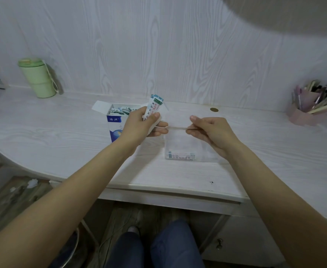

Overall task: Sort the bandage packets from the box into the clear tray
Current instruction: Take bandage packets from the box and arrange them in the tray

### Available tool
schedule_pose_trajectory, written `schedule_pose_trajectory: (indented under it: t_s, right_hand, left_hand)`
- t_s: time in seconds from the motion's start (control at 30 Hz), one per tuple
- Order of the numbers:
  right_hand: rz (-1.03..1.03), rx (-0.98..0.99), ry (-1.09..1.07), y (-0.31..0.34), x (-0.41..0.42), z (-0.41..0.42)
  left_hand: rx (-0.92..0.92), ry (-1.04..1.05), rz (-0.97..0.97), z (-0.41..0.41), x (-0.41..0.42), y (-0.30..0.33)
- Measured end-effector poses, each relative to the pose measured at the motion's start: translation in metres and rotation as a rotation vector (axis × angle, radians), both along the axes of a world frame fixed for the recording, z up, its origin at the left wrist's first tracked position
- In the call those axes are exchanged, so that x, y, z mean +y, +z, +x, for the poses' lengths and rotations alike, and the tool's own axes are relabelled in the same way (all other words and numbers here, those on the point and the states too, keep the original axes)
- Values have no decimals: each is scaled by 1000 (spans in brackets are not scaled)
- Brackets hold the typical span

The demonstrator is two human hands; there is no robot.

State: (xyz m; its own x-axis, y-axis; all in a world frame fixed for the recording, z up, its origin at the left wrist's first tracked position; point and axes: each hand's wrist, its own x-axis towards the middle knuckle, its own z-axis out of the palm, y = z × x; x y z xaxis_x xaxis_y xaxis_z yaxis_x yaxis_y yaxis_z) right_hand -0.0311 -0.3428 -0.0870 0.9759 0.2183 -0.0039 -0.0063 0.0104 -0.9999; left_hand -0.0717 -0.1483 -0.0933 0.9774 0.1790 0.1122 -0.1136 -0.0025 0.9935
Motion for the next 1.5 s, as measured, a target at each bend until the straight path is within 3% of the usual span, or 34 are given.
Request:
schedule_pose_trajectory:
  t_s: [0.3,0.57,0.93,1.03,1.27,1.5]
  right_hand:
    - [-677,-174,-90,-13,-3,2]
    - [-1032,-352,15,-16,16,1]
    - [-896,-224,-46,-11,15,3]
    - [-989,-252,-14,-15,21,4]
    - [-1432,-378,43,-9,32,1]
    - [-1438,-359,124,-14,36,6]
  left_hand:
    - [53,35,13,2,-4,-6]
    - [121,11,153,4,-5,-10]
    - [130,7,167,5,-3,-11]
    - [121,1,167,5,-3,-10]
    - [109,1,160,6,0,-8]
    - [107,-6,171,5,0,-9]
